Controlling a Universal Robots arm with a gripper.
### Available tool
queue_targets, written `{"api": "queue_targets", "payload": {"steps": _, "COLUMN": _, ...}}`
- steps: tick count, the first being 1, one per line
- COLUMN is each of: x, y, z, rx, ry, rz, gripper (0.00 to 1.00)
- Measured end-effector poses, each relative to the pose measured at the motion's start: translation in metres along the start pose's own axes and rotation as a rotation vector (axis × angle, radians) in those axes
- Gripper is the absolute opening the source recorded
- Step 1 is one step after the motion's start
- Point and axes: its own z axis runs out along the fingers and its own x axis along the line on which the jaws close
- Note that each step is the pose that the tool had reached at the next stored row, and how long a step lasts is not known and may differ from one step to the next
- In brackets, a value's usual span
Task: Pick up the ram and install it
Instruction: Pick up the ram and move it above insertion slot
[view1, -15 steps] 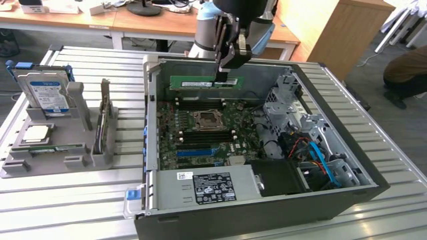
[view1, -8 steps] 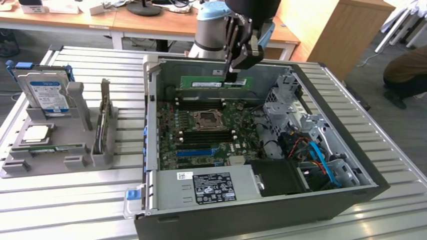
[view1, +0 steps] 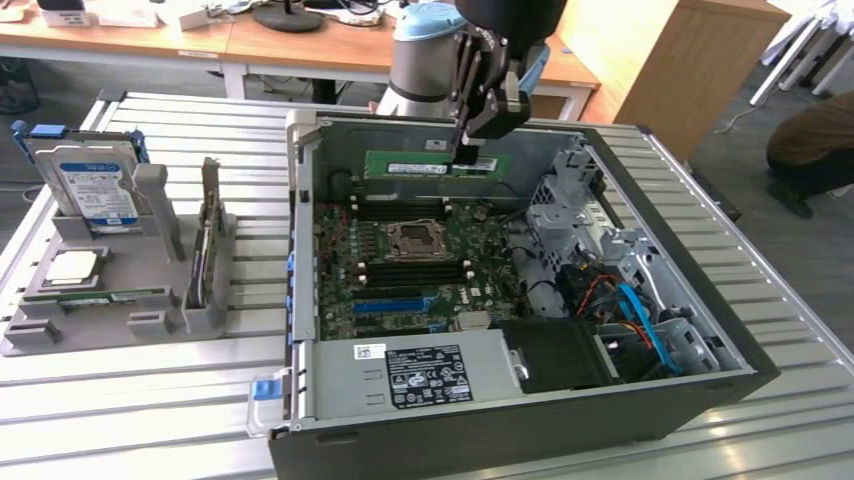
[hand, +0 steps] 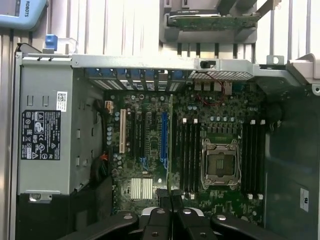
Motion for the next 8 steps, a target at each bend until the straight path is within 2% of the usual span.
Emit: {"api": "queue_targets", "payload": {"steps": 8, "x": -0.0025, "y": -0.0005, "z": 0.0002, "rx": 0.0, "ry": -0.0002, "rz": 0.011, "gripper": 0.12}}
